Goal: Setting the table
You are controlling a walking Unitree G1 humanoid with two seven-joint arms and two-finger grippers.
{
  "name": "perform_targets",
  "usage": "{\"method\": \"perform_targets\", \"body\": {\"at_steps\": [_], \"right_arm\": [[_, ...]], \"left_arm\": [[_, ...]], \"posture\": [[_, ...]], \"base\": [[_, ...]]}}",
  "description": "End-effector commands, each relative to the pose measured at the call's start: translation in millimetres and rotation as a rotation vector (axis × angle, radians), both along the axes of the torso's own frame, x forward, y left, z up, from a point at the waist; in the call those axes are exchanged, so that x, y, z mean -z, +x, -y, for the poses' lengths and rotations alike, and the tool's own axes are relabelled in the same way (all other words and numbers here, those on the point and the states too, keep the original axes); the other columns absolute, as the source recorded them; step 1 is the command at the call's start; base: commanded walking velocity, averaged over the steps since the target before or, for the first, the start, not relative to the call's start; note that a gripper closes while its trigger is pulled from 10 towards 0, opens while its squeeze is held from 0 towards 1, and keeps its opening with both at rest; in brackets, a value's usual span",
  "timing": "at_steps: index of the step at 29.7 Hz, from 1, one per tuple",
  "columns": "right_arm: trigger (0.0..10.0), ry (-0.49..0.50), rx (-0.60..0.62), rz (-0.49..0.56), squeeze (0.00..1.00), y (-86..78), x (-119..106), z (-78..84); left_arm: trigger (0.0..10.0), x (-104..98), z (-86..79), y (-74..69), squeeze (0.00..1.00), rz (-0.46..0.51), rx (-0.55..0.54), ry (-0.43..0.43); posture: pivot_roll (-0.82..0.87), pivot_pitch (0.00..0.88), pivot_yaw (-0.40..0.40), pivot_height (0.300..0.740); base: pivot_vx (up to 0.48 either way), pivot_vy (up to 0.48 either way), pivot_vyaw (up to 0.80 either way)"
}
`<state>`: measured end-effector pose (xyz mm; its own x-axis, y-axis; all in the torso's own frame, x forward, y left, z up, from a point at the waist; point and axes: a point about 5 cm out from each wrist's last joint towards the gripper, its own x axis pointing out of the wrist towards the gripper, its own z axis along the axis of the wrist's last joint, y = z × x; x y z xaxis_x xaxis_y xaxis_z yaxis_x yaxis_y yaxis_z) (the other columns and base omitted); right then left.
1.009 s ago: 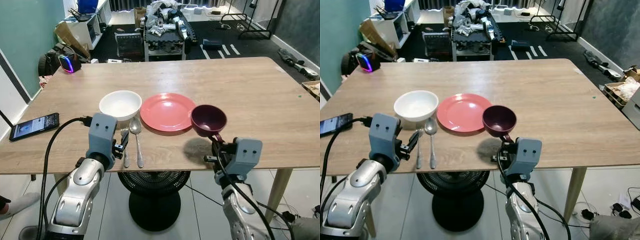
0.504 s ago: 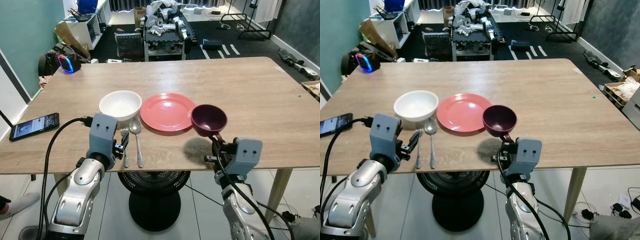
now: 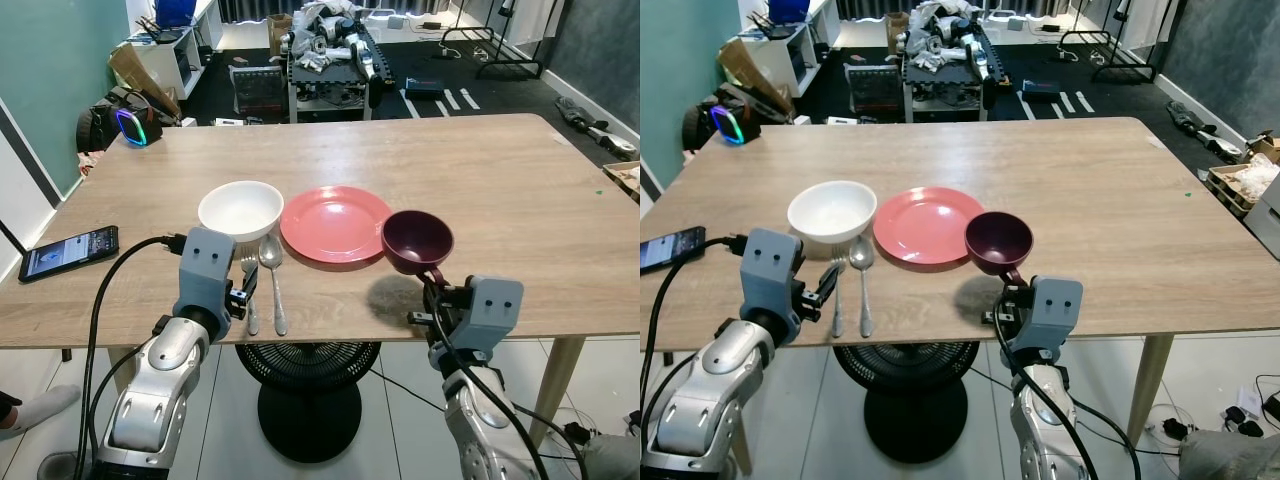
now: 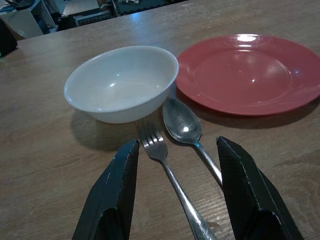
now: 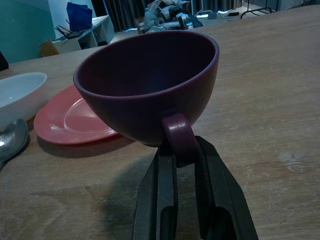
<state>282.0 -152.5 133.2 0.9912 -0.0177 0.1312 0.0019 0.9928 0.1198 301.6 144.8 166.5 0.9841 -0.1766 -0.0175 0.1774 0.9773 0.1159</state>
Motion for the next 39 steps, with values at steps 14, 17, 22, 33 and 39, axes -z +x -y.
{"method": "perform_targets", "body": {"at_steps": [14,17,22,33,39], "right_arm": [[10.0,0.000,-0.002,0.004,0.00,-0.3,1.1,-0.9],[10.0,0.001,-0.002,0.004,0.00,-0.3,1.2,-1.1],[10.0,0.001,-0.002,0.002,0.00,-0.3,1.5,-1.3],[10.0,-0.001,-0.001,0.002,0.00,-0.2,1.6,-1.0],[10.0,-0.002,-0.002,0.001,0.00,0.2,1.7,-1.0]], "left_arm": [[10.0,2.3,-2.4,-0.8,0.00,-0.003,-0.008,0.021],[10.0,2.4,-2.5,-0.9,0.00,-0.003,-0.008,0.021],[10.0,2.7,-2.5,-0.9,0.00,-0.004,-0.007,0.022],[10.0,2.8,-1.9,-0.6,0.00,-0.004,-0.004,0.022],[10.0,2.9,-1.6,-0.1,0.00,-0.004,-0.004,0.023]], "posture": [[-0.03,0.000,0.117,0.740],[-0.03,0.000,0.118,0.740],[-0.03,0.000,0.118,0.740],[-0.03,0.000,0.118,0.740],[-0.03,0.000,0.117,0.740]], "base": [[0.000,0.000,0.00],[0.000,0.000,0.00],[0.000,0.000,0.00],[0.000,0.000,0.00],[0.000,0.000,0.00]]}}
